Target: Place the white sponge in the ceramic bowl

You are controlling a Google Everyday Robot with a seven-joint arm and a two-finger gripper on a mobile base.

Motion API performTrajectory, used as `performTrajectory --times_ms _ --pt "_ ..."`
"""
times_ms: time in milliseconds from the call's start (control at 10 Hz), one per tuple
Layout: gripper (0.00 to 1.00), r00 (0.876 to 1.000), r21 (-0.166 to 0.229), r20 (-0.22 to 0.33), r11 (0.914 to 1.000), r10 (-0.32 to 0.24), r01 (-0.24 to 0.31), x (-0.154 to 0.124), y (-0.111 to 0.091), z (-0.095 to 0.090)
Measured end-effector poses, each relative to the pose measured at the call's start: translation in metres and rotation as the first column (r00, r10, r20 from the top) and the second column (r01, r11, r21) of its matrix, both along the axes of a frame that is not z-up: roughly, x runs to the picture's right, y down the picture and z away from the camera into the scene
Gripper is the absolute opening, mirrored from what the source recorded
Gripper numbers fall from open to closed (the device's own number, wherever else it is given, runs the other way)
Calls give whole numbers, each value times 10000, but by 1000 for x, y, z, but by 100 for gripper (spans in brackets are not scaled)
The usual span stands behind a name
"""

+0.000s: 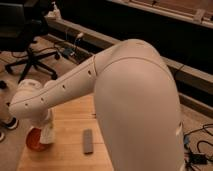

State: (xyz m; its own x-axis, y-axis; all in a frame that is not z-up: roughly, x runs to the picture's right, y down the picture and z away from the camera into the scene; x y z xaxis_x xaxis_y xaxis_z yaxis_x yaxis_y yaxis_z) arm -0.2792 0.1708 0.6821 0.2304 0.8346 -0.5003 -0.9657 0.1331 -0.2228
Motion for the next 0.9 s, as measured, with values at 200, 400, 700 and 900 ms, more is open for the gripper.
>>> performTrajectory --times_ms 200,400,700,900 --pt "0 10000 0 -3 10000 10 -10 0 0 0" --pt "0 9997 30 149 9998 -197 197 -4 5 5" --pt "0 9791 179 1180 9862 -1657 1647 -24 24 15" --pt "0 9581 432 1741 9738 -2274 2232 -29 19 17"
